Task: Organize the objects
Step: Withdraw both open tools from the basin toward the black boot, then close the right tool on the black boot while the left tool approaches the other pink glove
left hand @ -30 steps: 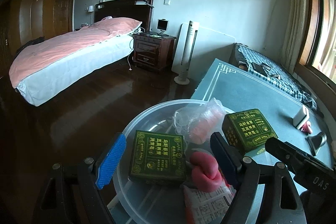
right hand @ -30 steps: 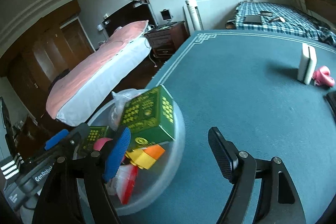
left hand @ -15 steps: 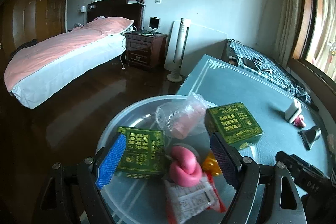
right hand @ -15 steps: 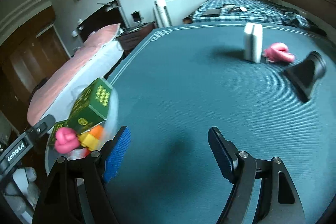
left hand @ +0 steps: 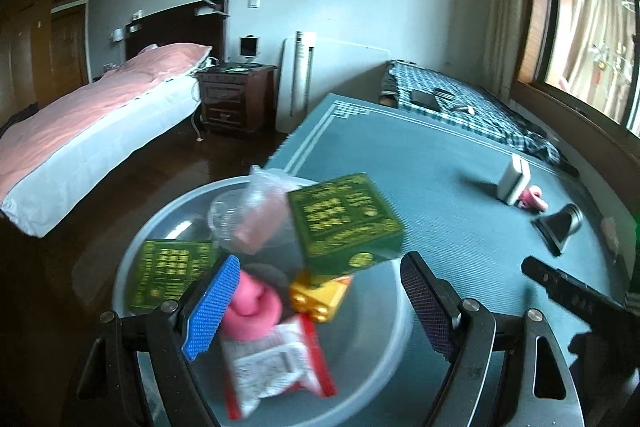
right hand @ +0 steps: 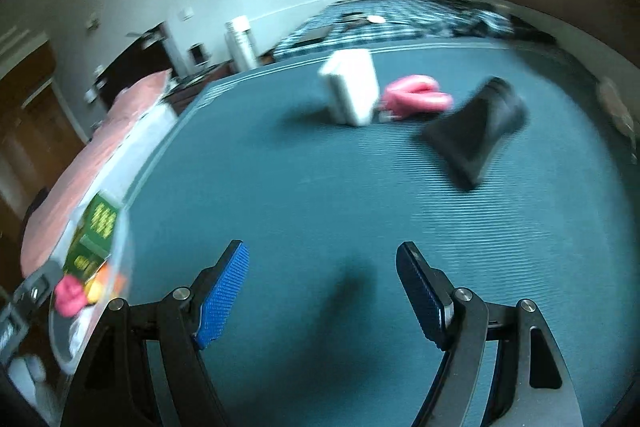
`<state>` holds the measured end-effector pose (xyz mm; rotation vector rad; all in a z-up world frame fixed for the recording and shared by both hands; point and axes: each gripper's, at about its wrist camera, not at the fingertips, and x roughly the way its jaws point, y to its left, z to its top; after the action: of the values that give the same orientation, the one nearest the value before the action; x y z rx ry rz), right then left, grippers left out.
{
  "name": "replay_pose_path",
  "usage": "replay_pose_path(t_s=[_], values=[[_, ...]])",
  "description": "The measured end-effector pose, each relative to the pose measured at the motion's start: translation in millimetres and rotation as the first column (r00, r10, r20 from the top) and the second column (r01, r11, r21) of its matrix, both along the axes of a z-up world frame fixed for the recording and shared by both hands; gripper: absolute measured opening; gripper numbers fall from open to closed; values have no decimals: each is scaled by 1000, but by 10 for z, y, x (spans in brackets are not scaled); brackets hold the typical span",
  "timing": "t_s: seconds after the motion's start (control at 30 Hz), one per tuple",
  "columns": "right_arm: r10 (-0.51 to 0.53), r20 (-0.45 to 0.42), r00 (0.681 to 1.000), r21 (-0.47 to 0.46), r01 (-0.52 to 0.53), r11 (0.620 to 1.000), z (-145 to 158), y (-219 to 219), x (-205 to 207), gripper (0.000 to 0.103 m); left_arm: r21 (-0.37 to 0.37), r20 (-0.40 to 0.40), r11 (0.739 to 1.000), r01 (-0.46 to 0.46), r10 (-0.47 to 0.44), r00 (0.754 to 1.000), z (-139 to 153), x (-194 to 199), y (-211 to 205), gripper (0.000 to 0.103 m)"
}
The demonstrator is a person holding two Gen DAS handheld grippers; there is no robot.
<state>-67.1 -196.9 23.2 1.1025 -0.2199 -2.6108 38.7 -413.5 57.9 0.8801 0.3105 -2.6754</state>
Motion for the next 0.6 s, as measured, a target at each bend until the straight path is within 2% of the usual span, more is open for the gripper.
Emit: replay_pose_path(t_s=[0.17, 0.6], values=[[-86, 13, 996, -12, 86, 996, -11, 292, -168, 78, -6, 8, 999, 42, -42, 999, -12, -74, 188, 86], [-173, -3, 985, -22, 173, 985, 2, 549, -574, 78, -22, 17, 992, 128, -127, 992, -1, -274, 567, 86]])
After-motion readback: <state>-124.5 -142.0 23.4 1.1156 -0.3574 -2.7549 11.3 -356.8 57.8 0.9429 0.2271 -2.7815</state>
